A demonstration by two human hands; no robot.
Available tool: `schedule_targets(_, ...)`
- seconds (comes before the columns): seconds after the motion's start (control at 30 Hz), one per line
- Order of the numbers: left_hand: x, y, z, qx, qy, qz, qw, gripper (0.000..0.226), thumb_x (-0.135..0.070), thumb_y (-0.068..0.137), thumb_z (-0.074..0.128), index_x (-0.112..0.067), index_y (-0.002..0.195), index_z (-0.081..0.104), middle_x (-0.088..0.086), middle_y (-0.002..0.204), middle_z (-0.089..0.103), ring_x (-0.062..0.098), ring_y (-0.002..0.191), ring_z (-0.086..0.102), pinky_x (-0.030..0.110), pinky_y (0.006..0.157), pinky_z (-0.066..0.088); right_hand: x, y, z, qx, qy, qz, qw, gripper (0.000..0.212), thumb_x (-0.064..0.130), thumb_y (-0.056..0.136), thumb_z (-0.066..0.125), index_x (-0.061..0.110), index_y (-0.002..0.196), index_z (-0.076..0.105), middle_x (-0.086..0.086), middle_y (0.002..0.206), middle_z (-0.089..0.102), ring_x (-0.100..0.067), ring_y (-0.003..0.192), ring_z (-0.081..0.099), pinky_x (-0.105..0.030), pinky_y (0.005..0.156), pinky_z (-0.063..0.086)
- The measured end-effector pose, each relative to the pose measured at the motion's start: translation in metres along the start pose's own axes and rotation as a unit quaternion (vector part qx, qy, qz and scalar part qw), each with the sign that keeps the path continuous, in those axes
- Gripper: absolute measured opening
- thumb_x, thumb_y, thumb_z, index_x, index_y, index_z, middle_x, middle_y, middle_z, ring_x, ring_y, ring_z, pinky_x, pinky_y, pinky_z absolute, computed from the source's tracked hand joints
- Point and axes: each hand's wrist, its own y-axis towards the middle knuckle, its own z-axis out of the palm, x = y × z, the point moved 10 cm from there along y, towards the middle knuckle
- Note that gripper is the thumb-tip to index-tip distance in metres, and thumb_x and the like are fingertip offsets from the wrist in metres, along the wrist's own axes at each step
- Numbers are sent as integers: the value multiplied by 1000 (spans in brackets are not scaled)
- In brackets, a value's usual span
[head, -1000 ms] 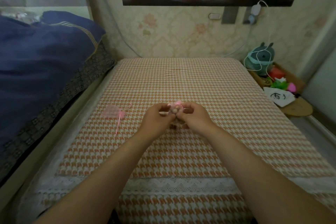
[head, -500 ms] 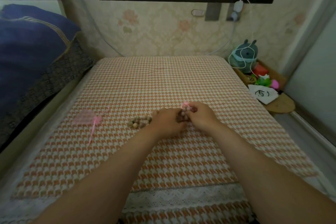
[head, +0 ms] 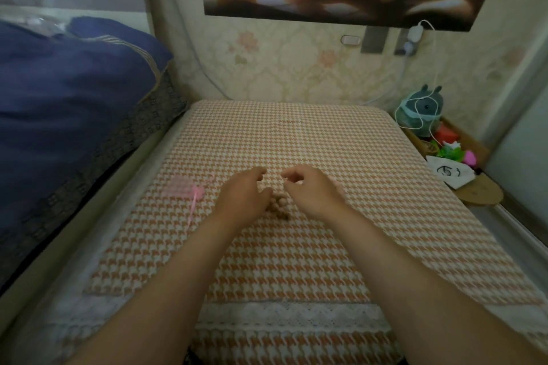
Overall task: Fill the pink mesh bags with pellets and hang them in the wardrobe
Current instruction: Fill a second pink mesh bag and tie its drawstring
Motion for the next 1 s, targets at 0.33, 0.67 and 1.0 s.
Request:
schedule_targets(0.33,126,-15,-74,-77,68,-119,988,52,-21,95,51,-23,146,41,9,150,41,32,136,33,46,112,33,72,16,110,89,90,-21,992,35,25,95,61,25,130,62,3,129,61,-20,105,67,-39,87,59)
schedule_targets(0.67,159,-18,-68,-36,-38,-125,991,35,-20,93,60,-11,127,65,9,130,64,25,118,60,33,100,46,69,22,160,136,108,21,985,47,14,94,62,18,141,55,-6,123,62,-26,106,65,-38,91,53)
schedule_targets(1.0,109,-26,-63,-34,-222,-89,970,11,-24,92,65,-21,100,72,-12,86,69,8,82,66,20,69,49,68,10,101,109,188,4,976,36,1,96,56,21,124,64,-6,102,69,-15,71,70,-29,55,51)
